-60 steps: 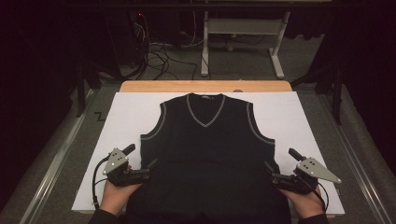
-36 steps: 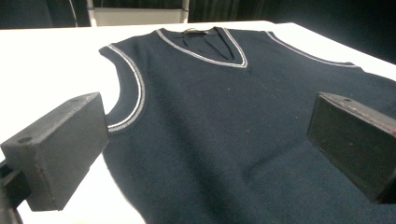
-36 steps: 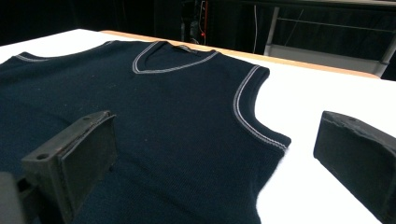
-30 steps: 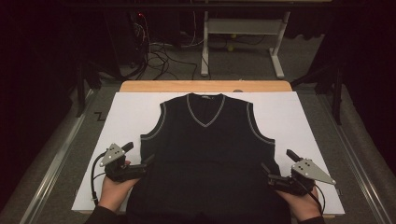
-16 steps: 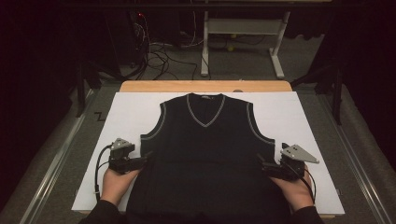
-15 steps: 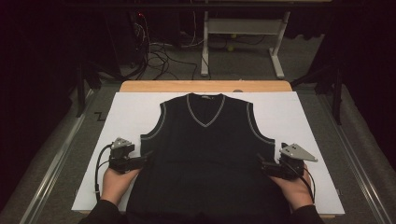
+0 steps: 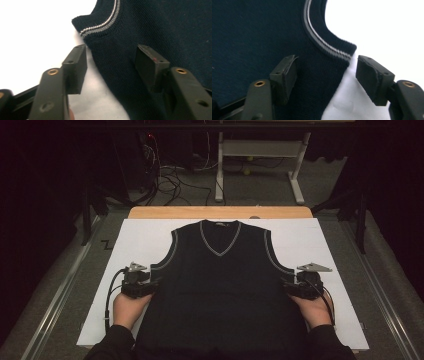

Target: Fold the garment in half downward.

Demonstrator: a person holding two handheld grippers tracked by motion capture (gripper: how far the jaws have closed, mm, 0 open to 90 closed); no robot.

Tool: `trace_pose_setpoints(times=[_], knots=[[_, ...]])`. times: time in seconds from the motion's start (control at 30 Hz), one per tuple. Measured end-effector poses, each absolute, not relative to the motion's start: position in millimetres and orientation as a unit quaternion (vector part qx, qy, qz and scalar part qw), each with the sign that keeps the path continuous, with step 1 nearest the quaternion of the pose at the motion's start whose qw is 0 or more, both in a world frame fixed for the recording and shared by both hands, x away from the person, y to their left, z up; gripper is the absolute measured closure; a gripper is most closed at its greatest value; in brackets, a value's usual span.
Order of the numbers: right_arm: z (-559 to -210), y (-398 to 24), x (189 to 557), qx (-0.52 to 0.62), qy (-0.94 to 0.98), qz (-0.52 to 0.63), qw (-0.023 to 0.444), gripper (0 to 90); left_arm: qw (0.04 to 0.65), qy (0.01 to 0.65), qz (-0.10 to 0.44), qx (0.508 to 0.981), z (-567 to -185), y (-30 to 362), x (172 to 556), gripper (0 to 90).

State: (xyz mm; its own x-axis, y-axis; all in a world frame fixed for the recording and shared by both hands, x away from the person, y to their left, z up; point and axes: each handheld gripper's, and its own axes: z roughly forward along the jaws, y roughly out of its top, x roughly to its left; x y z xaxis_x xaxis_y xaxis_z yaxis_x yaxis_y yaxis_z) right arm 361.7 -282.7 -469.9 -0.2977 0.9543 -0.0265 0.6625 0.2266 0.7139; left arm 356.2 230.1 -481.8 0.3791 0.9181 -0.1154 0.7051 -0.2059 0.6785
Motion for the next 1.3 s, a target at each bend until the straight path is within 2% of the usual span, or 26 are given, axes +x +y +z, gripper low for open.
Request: trace_pose_setpoints(times=[0.07, 0.1, 0.13, 0.17, 0.23, 0.27, 0.3, 0.33, 0.37, 0.43, 0.6, 0.7, 0.93, 1.3], knots=[[-470.4, -282.9, 362.1, 0.543, 0.746, 0.306, 0.237, 37.0, 0.332, 0.533, 0.161, 0.762, -481.6, 229.2, 356.4, 45.0], [-469.3, -282.0, 361.8, 0.541, 0.748, 0.305, 0.234, 45.1, 0.333, 0.533, 0.159, 0.761, -481.4, 229.5, 356.4, 46.8], [-469.3, -282.0, 361.8, 0.541, 0.748, 0.305, 0.234, 45.1, 0.333, 0.533, 0.159, 0.761, -481.4, 229.5, 356.4, 49.1], [-468.5, -279.3, 360.4, 0.539, 0.751, 0.305, 0.229, 53.2, 0.335, 0.530, 0.158, 0.763, -481.4, 229.5, 356.0, 52.3], [-468.1, -277.9, 359.4, 0.532, 0.756, 0.309, 0.224, 61.7, 0.339, 0.523, 0.153, 0.767, -481.2, 227.9, 355.4, 58.0], [-468.1, -277.9, 359.4, 0.532, 0.756, 0.309, 0.224, 61.7, 0.339, 0.523, 0.153, 0.767, -481.2, 227.9, 355.4, 61.2], [-467.8, -277.5, 358.8, 0.528, 0.759, 0.313, 0.218, 70.9, 0.340, 0.522, 0.150, 0.768, -481.2, 227.4, 355.4, 65.2], [-467.8, -277.5, 358.8, 0.528, 0.759, 0.313, 0.218, 70.9, 0.343, 0.521, 0.146, 0.768, -481.2, 227.2, 355.5, 65.2], [-468.0, -277.8, 358.9, 0.522, 0.762, 0.319, 0.211, 77.3, 0.347, 0.520, 0.142, 0.768, -481.4, 227.5, 355.9, 70.6], [-467.7, -277.9, 359.9, 0.518, 0.765, 0.322, 0.206, 82.0, 0.356, 0.515, 0.133, 0.768, -481.7, 229.2, 357.9, 75.9], [-466.6, -279.4, 365.3, 0.506, 0.768, 0.327, 0.217, 84.3, 0.358, 0.516, 0.140, 0.766, -481.1, 230.6, 363.6, 79.5], [-462.0, -283.4, 366.6, 0.506, 0.758, 0.338, 0.235, 84.6, 0.376, 0.527, 0.151, 0.747, -479.3, 237.0, 369.4, 79.7], [-455.3, -285.8, 374.5, 0.501, 0.749, 0.351, 0.254, 84.9, 0.391, 0.526, 0.154, 0.740, -468.9, 240.9, 374.8, 79.8], [-437.0, -293.7, 347.7, 0.475, 0.735, 0.399, 0.275, 85.0, 0.433, 0.502, 0.153, 0.732, -442.5, 252.6, 348.9, 79.7]])
